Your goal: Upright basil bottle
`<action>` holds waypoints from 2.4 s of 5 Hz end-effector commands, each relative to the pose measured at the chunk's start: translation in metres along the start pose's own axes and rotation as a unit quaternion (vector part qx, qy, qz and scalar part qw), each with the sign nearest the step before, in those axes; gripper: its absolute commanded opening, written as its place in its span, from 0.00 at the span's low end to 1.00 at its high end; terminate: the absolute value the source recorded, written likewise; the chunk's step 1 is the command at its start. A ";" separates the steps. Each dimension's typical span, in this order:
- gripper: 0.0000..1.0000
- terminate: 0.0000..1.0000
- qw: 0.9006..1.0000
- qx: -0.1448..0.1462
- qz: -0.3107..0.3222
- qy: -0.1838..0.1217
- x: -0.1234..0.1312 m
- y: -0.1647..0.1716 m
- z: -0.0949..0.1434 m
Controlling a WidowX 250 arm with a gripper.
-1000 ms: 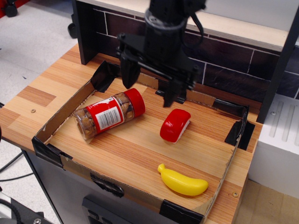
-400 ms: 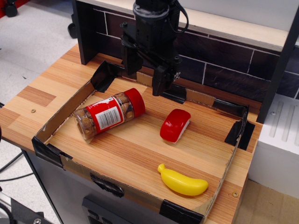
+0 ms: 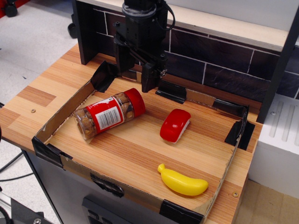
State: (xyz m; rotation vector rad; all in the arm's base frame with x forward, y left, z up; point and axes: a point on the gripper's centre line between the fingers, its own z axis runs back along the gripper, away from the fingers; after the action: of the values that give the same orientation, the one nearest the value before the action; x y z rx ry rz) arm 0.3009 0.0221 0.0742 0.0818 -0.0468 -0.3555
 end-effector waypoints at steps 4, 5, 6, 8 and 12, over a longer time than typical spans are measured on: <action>1.00 0.00 0.998 0.061 0.001 -0.001 0.016 0.008 -0.042; 1.00 0.00 0.998 0.056 -0.003 0.013 0.010 0.004 -0.048; 1.00 0.00 0.998 0.060 0.001 0.018 0.009 0.004 -0.055; 1.00 0.00 0.997 0.074 0.005 0.017 0.008 0.003 -0.064; 0.00 0.00 0.996 0.063 0.049 -0.044 0.016 0.009 -0.007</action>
State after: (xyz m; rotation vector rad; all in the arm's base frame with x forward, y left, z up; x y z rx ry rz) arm 0.3085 0.0251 0.0504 0.1773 -0.0978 -0.2642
